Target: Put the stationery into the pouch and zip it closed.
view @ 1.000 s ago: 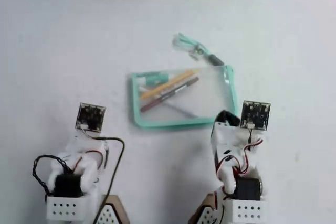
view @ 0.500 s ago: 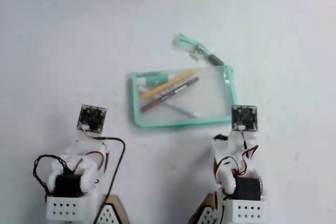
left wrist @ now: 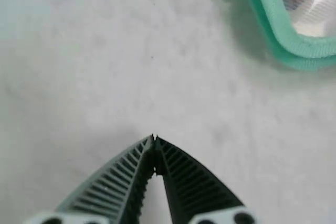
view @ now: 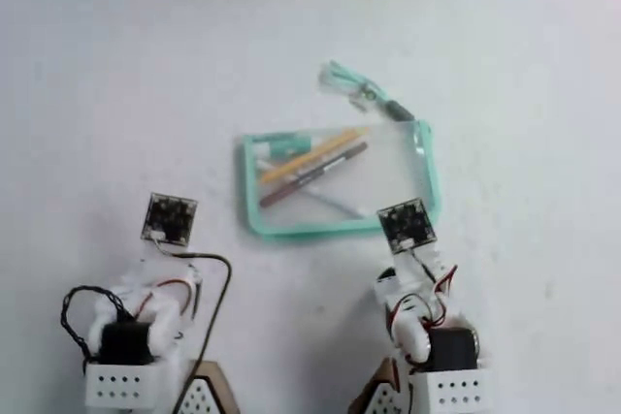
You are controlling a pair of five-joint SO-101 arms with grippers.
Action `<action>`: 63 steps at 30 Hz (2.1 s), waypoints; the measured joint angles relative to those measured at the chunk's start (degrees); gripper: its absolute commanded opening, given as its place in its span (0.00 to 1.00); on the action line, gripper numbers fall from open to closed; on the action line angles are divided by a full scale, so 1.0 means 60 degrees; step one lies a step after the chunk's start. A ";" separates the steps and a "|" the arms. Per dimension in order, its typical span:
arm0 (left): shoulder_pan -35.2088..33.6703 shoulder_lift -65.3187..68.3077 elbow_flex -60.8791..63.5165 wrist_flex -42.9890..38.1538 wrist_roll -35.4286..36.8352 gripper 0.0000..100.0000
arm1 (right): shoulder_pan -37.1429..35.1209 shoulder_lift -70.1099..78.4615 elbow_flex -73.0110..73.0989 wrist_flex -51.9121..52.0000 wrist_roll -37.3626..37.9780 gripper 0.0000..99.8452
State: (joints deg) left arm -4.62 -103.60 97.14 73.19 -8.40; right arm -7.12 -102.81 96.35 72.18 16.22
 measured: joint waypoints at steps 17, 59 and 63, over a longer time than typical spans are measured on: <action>0.0000 0.0000 0.0000 0.0000 0.0835 0.02 | -0.0615 0.0000 0.0000 0.0000 0.0073 0.02; -0.1714 0.0000 0.0000 0.0000 0.0967 0.02 | 0.2139 0.0000 0.0000 0.0000 -0.1582 0.02; -0.1714 0.0000 0.0000 0.0000 0.0967 0.02 | 0.2139 0.0000 0.0000 0.0000 -0.1582 0.02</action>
State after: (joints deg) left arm -14.90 -103.60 97.14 73.19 -2.59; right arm 5.71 -102.81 96.35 72.18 6.73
